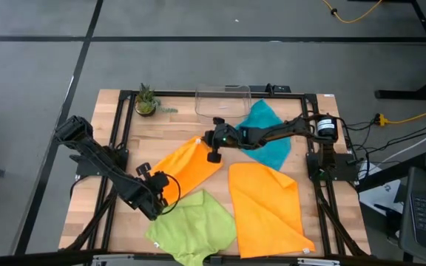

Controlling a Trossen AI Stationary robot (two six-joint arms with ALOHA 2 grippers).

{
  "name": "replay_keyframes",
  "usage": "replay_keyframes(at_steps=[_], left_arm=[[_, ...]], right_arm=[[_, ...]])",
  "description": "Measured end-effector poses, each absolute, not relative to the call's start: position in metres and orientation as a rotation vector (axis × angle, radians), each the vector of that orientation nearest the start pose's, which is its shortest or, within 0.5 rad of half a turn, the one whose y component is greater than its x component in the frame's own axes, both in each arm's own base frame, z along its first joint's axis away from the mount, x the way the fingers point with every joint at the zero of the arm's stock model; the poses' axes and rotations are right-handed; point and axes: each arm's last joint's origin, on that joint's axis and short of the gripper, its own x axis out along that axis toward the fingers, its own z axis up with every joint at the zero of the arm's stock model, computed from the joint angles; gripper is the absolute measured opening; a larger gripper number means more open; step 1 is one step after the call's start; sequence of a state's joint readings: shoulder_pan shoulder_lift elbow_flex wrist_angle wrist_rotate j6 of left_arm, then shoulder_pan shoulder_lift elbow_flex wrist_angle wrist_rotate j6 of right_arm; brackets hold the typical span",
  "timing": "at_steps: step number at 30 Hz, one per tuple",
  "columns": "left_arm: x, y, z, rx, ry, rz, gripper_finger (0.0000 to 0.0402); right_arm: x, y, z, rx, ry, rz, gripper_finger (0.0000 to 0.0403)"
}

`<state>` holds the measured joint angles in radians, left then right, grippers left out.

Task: Fold microfiber towels
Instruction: Fold the orange microfiber cloth

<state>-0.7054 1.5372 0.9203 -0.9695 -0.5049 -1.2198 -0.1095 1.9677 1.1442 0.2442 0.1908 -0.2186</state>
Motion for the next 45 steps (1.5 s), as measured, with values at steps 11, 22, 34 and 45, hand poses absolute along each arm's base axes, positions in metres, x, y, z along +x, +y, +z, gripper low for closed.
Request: replay_keyframes(at_steps=[11, 22, 34, 45], left_arm=[[0.197, -0.137, 0.180, -0.156, 1.179, 0.647, 0.0055], [0.195, -0.133, 0.181, -0.205, 1.175, 0.721, 0.0122], [0.219, -0.152, 0.165, -0.327, 1.125, 0.549, 0.0123], [0.223, -0.136, 0.141, -0.183, 1.214, 0.716, 0.0108]], right_arm=[[0.410, -0.053, 0.155, -0.226, 0.611, -0.234, 0.0103], [0.408, -0.052, 0.153, -0.204, 0.634, -0.231, 0.0170], [0.398, -0.046, 0.138, -0.137, 0.807, -0.036, 0.0173], [0.396, -0.033, 0.136, -0.135, 0.843, 0.007, 0.0173]])
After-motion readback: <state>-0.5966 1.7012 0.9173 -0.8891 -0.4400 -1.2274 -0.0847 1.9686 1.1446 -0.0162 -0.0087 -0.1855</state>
